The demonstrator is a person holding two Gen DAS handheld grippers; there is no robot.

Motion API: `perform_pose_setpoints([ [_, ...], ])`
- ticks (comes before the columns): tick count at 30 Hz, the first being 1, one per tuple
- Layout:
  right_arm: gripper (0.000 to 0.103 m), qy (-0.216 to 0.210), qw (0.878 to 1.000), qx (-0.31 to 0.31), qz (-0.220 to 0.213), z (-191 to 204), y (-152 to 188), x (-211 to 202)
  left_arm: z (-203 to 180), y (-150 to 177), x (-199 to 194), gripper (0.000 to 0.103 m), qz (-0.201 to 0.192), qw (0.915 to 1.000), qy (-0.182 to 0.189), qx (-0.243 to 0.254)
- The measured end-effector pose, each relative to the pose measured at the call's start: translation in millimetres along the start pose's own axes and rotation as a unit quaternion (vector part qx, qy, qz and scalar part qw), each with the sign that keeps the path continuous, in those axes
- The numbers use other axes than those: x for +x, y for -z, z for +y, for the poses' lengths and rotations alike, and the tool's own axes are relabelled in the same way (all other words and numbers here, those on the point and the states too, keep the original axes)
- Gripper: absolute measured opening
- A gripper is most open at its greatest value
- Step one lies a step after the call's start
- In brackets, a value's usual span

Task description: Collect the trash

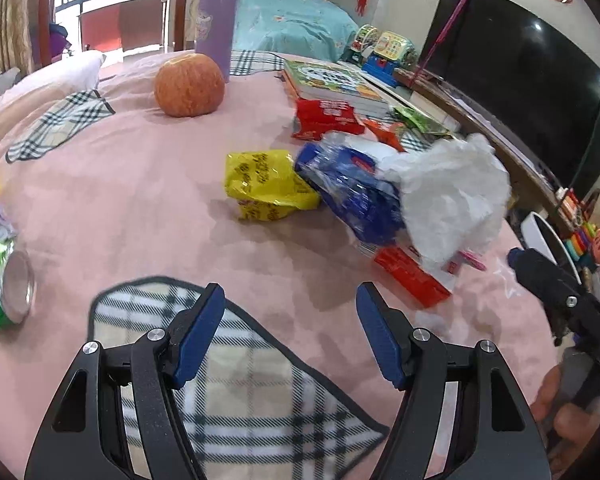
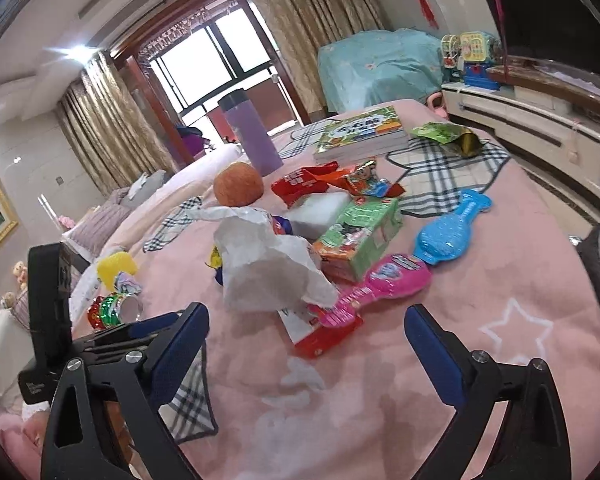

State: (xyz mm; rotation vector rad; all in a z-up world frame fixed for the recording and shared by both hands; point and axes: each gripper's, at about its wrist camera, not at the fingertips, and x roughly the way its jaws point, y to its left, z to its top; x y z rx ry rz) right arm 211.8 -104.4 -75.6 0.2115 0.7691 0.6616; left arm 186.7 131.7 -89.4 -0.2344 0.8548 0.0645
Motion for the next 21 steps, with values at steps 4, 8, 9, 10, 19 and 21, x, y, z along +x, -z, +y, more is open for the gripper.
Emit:
perform_pose_setpoints([
  [4, 0.096, -0.003, 1.0, -0.014, -0.008, 5.0, -5.3, 3.6, 10.0, -10.3, 7.4, 0.07, -0.003, 0.9999, -0.01, -0.006],
  [8, 0.083, -0.008, 1.0, -0.02, -0.004, 8.6, -12.9, 15.1, 15.7, -22.6, 18.8, 0.07, 0.002, 0.9999, -0.01, 0.005],
  [9, 0.078, -0.01, 1.0, -0.021, -0.002, 9.5, -13.9, 18.4, 15.9, -25.2, 20.8, 0.07, 0.002, 0.9999, -0.011, 0.008],
  [10, 0.074, -0.011, 1.0, -0.022, 0.001, 9.9, -14.6, 21.2, 16.9, -28.9, 24.2, 0.07, 0.0, 0.9998, -0.012, 0.012],
  [19, 0.025, -0.023, 0.999, -0.032, 0.013, 16.8, -6.4, 24.6, 12.6, -44.3, 49.9, 0.043, 0.007, 0.9997, 0.019, 0.016],
  [21, 0.02, -0.022, 0.999, -0.027, 0.009, 14.7, -3.9, 19.0, 9.8, -44.5, 52.2, 0.041, 0.008, 0.9994, 0.025, 0.021],
])
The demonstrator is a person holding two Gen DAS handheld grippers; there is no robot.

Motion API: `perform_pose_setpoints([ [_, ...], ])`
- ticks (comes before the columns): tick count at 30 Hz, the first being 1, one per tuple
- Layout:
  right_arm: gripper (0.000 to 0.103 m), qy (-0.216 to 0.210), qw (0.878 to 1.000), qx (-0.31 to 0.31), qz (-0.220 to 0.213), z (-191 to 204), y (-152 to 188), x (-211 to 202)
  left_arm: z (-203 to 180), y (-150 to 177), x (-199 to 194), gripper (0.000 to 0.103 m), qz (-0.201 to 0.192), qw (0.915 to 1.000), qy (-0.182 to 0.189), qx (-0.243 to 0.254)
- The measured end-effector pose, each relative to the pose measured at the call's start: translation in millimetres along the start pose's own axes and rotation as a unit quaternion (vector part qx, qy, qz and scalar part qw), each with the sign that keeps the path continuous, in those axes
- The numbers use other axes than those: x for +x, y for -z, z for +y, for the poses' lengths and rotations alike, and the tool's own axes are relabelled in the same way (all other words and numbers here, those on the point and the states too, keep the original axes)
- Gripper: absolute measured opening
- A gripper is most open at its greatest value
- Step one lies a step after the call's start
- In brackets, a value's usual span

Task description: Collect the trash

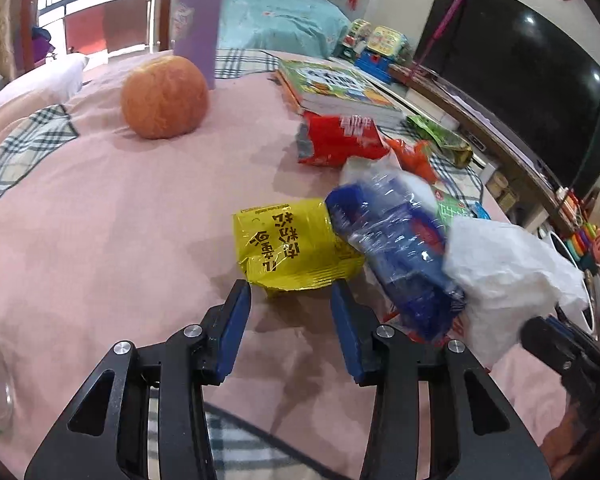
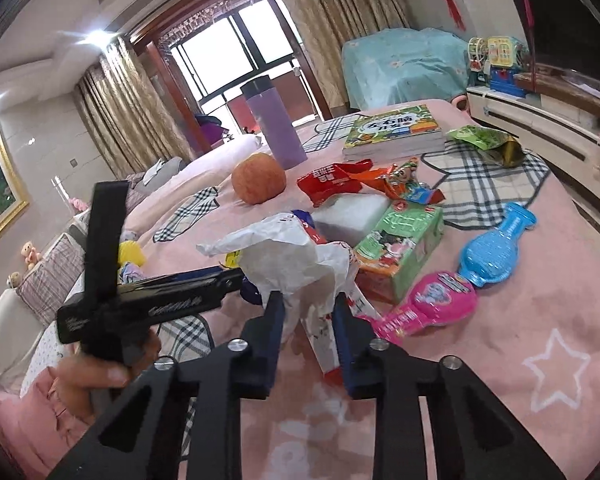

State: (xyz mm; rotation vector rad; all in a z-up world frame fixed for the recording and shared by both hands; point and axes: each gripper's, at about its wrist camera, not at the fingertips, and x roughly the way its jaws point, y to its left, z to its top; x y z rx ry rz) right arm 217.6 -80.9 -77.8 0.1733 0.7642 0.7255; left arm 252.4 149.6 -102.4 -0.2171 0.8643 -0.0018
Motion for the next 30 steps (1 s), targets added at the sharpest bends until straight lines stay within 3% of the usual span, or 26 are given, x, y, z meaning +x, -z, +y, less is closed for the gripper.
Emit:
perform_pose_setpoints([
  [2, 0.02, 0.003, 1.0, 0.013, -0.008, -6.0, 3.1, -8.9, -5.0, 1.9, -0.5, 0.041, -0.007, 0.9999, -0.002, 0.009],
  [3, 0.019, 0.003, 1.0, 0.02, -0.012, -8.7, 4.4, -13.6, -7.1, 3.0, -1.0, 0.031, -0.008, 0.9999, -0.001, 0.012],
  [4, 0.019, 0.002, 0.999, 0.031, -0.018, -13.2, 6.1, -20.5, -8.5, 4.6, -2.1, 0.006, -0.01, 0.9999, 0.0, 0.013],
  [5, 0.018, 0.003, 0.999, 0.037, -0.023, -15.7, 6.9, -25.2, -9.0, 7.0, -1.0, 0.001, 0.001, 0.9999, 0.006, 0.012],
  [12, 0.018, 0.025, 0.996, 0.052, -0.072, -27.4, 14.0, -71.2, -7.6, 26.6, -17.6, 0.001, 0.0, 0.9999, 0.015, 0.001],
  [15, 0.018, 0.057, 0.994, 0.046, -0.079, -32.1, 20.8, -83.1, -10.1, 31.8, -24.5, 0.001, 0.002, 0.9998, 0.019, 0.002],
  [17, 0.018, 0.1, 0.992, 0.03, -0.076, -33.6, 27.6, -86.1, -12.8, 32.6, -27.8, 0.001, 0.004, 0.9995, 0.03, -0.004],
  [19, 0.018, 0.126, 0.989, 0.032, -0.07, -39.5, 33.8, -86.0, -18.4, 31.8, -27.7, 0.011, 0.01, 0.999, 0.041, -0.013],
  [21, 0.018, 0.165, 0.984, 0.033, -0.056, -45.3, 39.8, -82.5, -26.3, 31.5, -26.7, 0.042, 0.015, 0.9978, 0.06, -0.025],
  [24, 0.024, 0.181, 0.983, 0.032, -0.025, -52.8, 47.6, -69.6, -44.7, 31.3, -26.5, 0.051, 0.02, 0.9961, 0.081, -0.028],
  [25, 0.025, 0.177, 0.983, 0.04, -0.018, -56.2, 50.8, -67.8, -53.8, 30.4, -25.3, 0.056, 0.024, 0.9958, 0.085, -0.027],
  [26, 0.026, 0.171, 0.984, 0.048, -0.017, -59.2, 53.5, -68.3, -60.0, 30.0, -24.7, 0.069, 0.026, 0.9955, 0.087, -0.027],
  [27, 0.028, 0.167, 0.984, 0.052, -0.017, -61.5, 54.6, -69.8, -66.8, 30.5, -24.3, 0.073, 0.024, 0.9953, 0.09, -0.025],
  [28, 0.032, 0.164, 0.985, 0.057, -0.017, -63.5, 55.5, -71.8, -75.0, 30.7, -23.7, 0.081, 0.023, 0.9956, 0.089, -0.021],
  [29, 0.043, 0.163, 0.985, 0.06, -0.017, -65.0, 56.0, -74.0, -84.7, 31.2, -21.3, 0.087, 0.025, 0.9966, 0.078, -0.014],
  [30, 0.05, 0.159, 0.985, 0.066, -0.017, -68.0, 57.2, -76.4, -91.0, 31.9, -19.2, 0.087, 0.024, 0.9972, 0.071, -0.008],
])
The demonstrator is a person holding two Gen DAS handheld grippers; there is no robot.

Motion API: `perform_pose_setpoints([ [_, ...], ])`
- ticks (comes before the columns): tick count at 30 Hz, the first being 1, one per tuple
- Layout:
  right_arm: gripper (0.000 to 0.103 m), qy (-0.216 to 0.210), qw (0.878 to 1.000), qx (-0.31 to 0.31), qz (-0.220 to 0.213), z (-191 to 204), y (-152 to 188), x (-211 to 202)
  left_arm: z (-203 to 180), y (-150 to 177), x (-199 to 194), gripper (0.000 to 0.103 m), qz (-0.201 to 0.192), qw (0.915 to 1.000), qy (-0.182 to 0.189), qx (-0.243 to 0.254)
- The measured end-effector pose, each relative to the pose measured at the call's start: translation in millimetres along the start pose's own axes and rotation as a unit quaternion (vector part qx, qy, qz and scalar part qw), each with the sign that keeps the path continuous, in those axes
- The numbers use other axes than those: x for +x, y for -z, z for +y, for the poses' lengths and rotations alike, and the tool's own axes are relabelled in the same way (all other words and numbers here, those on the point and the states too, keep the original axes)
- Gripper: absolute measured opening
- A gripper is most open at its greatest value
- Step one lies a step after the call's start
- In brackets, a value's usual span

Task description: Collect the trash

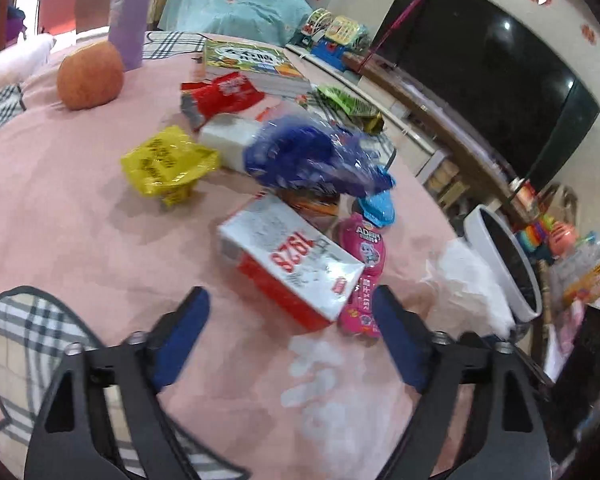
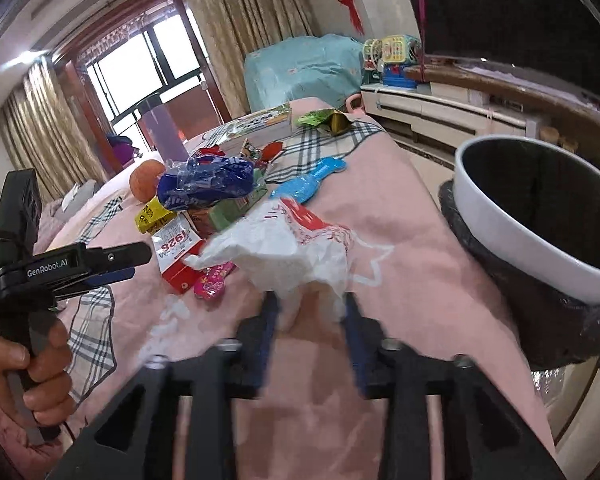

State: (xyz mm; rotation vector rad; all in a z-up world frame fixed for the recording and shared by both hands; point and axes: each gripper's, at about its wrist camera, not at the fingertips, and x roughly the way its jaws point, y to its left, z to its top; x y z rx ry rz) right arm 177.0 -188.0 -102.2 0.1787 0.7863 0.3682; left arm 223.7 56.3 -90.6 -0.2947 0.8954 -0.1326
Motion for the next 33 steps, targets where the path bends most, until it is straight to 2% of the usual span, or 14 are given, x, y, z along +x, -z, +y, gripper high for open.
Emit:
perform_pose_setpoints([
  [4, 0.053, -0.016, 1.0, 0.025, 0.003, -12.8, 4.5, -8.3, -15.6, 4.5, 12.7, 0.085, -0.005, 0.9984, -0.046, 0.032],
  [6, 0.058, -0.019, 0.999, 0.03, 0.0, -14.0, 7.2, -13.6, -13.4, 6.5, 13.9, 0.072, -0.003, 0.9978, -0.053, 0.041],
  [7, 0.059, -0.022, 0.999, 0.031, -0.004, -15.3, 7.0, -16.0, -9.0, 7.7, 14.3, 0.071, 0.001, 0.9977, -0.052, 0.043],
  [9, 0.068, -0.026, 0.999, 0.033, -0.01, -15.6, 6.2, -18.5, 2.8, 11.4, 9.4, 0.07, 0.002, 0.9978, -0.052, 0.041],
  [11, 0.078, -0.034, 0.999, 0.035, -0.018, -14.7, 4.3, -19.8, 14.6, 16.2, 2.4, 0.07, -0.001, 0.9965, -0.07, 0.046],
  [13, 0.082, -0.046, 0.998, 0.036, -0.022, -13.5, 2.3, -20.6, 27.5, 19.6, -3.6, 0.07, -0.001, 0.9953, -0.085, 0.048],
  [15, 0.086, -0.06, 0.997, 0.037, -0.024, -12.2, 0.5, -19.4, 41.4, 21.3, -9.6, 0.07, 0.004, 0.9961, -0.08, 0.037],
  [17, 0.087, -0.072, 0.996, 0.037, -0.023, -10.4, -0.6, -18.8, 50.4, 22.7, -15.6, 0.071, 0.007, 0.9978, -0.064, 0.014],
  [22, 0.087, -0.096, 0.994, 0.042, -0.031, -9.3, -2.8, -20.4, 35.0, 16.4, -15.0, 0.085, 0.003, 0.9993, -0.035, -0.009],
  [23, 0.088, -0.096, 0.994, 0.044, -0.033, -10.1, -3.5, -19.8, 26.8, 12.8, -11.0, 0.091, 0.004, 0.9991, -0.041, -0.009],
  [27, 0.089, -0.086, 0.995, 0.051, -0.027, -13.6, -10.0, -14.1, 3.3, -0.4, 5.9, 0.092, 0.0, 0.9971, -0.076, -0.006],
  [29, 0.089, -0.085, 0.994, 0.058, -0.021, -15.9, -14.2, -8.2, -0.3, -5.9, 14.8, 0.092, -0.001, 0.9955, -0.095, -0.009],
  [32, 0.089, -0.081, 0.995, 0.062, -0.013, -15.9, -19.0, 1.2, -0.3, -9.4, 23.1, 0.091, -0.004, 0.9946, -0.104, -0.005],
  [33, 0.089, -0.08, 0.995, 0.061, -0.011, -15.5, -19.9, 3.6, -0.5, -8.5, 24.2, 0.085, -0.006, 0.9947, -0.102, 0.001],
])
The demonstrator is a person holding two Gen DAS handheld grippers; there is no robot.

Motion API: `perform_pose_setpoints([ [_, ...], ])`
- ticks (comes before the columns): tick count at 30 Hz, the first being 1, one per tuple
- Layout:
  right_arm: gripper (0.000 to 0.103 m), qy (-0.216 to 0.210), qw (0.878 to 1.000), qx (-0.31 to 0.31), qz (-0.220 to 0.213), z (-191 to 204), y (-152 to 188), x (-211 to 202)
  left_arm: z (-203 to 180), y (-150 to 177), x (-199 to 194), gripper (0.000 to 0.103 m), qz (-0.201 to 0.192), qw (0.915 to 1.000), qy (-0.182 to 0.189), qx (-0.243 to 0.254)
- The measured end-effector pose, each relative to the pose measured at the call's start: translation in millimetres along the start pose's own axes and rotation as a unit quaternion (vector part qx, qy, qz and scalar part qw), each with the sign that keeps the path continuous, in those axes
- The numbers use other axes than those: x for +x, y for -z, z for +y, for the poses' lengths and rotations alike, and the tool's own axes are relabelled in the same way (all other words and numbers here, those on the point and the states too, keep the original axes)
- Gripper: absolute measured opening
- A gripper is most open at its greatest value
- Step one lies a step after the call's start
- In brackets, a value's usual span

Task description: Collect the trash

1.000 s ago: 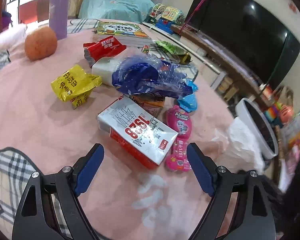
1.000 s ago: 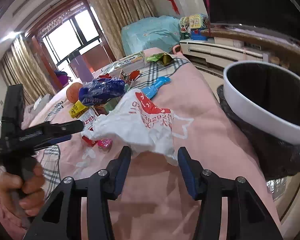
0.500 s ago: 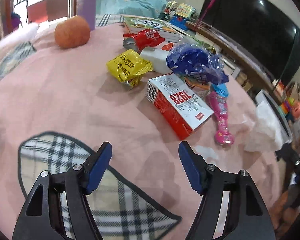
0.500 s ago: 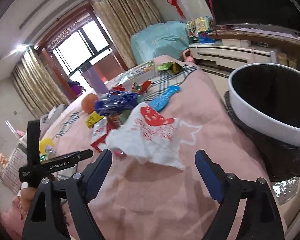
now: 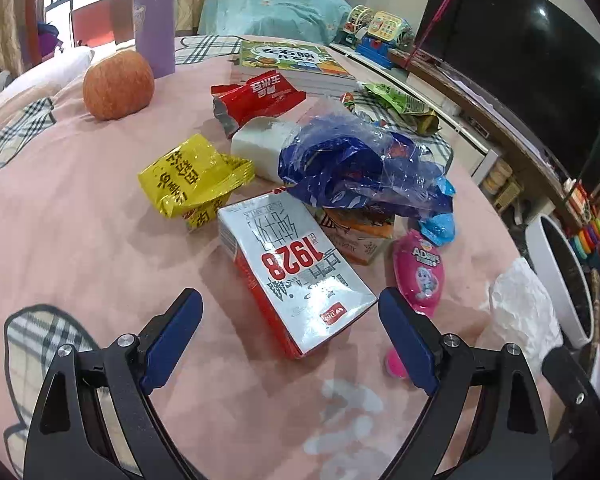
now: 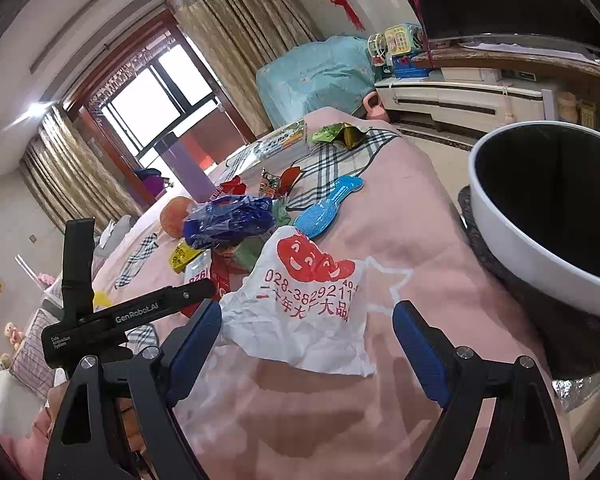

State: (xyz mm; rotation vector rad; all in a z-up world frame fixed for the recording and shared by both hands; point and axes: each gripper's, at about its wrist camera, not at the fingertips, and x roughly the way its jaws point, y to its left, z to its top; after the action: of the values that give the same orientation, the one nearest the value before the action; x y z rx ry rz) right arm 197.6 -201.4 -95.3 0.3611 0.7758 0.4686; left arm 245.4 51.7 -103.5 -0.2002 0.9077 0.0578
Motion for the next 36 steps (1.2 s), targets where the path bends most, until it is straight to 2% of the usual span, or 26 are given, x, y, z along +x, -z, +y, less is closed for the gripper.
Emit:
perform_pose_setpoints([
  [1, 0.089, 0.003, 1.0, 0.003, 0.004, -0.3, -1.7, 5.1, -0.7, 1.5, 0.9, 0.077, 0.0, 1.0, 0.004, 0.006],
  [2, 0.088, 0.003, 1.0, 0.005, 0.008, -1.1, -1.7, 7.2, -1.1, 2.8, 2.6, 0.056, 0.005, 0.9999, 0.007, 0.012],
  [4, 0.081, -0.004, 1.0, 0.011, 0.016, -2.6, -1.6, 14.0, -0.7, 6.8, 3.4, 0.055, 0.006, 0.9997, 0.011, 0.021],
  [5, 0.062, -0.01, 1.0, 0.013, 0.024, -3.4, -1.1, 17.8, 0.3, 9.7, 0.2, 0.053, 0.0, 0.9995, 0.013, 0.027],
  [6, 0.054, -0.01, 0.999, 0.013, 0.03, -3.4, -0.4, 20.2, 1.1, 11.5, -2.5, 0.053, -0.002, 0.9994, 0.016, 0.031],
  [7, 0.053, -0.007, 0.999, 0.012, 0.031, -2.9, 0.4, 21.1, 2.1, 13.9, -6.5, 0.053, -0.005, 0.9992, 0.022, 0.033],
  [9, 0.041, -0.008, 1.0, 0.006, 0.024, -0.1, 1.9, 16.9, 3.1, 16.3, -12.2, 0.052, -0.009, 0.9988, 0.033, 0.035],
  [11, 0.038, -0.005, 1.0, -0.003, 0.02, 4.0, 2.7, 11.6, 2.7, 20.9, -22.4, 0.052, -0.016, 0.9981, 0.04, 0.044],
  [17, 0.037, -0.004, 1.0, -0.007, -0.004, 4.1, 4.3, -13.2, -13.7, 31.7, -52.6, 0.052, -0.036, 0.9945, 0.072, 0.066],
  [22, 0.037, 0.006, 1.0, 0.005, -0.026, -6.8, 2.0, -36.4, -43.4, 34.2, -67.8, 0.052, -0.049, 0.9892, 0.097, 0.098],
  [36, 0.037, 0.054, 0.994, 0.041, -0.085, -53.6, -10.9, -95.9, -134.9, 39.0, -71.5, 0.052, -0.043, 0.9701, 0.159, 0.178],
])
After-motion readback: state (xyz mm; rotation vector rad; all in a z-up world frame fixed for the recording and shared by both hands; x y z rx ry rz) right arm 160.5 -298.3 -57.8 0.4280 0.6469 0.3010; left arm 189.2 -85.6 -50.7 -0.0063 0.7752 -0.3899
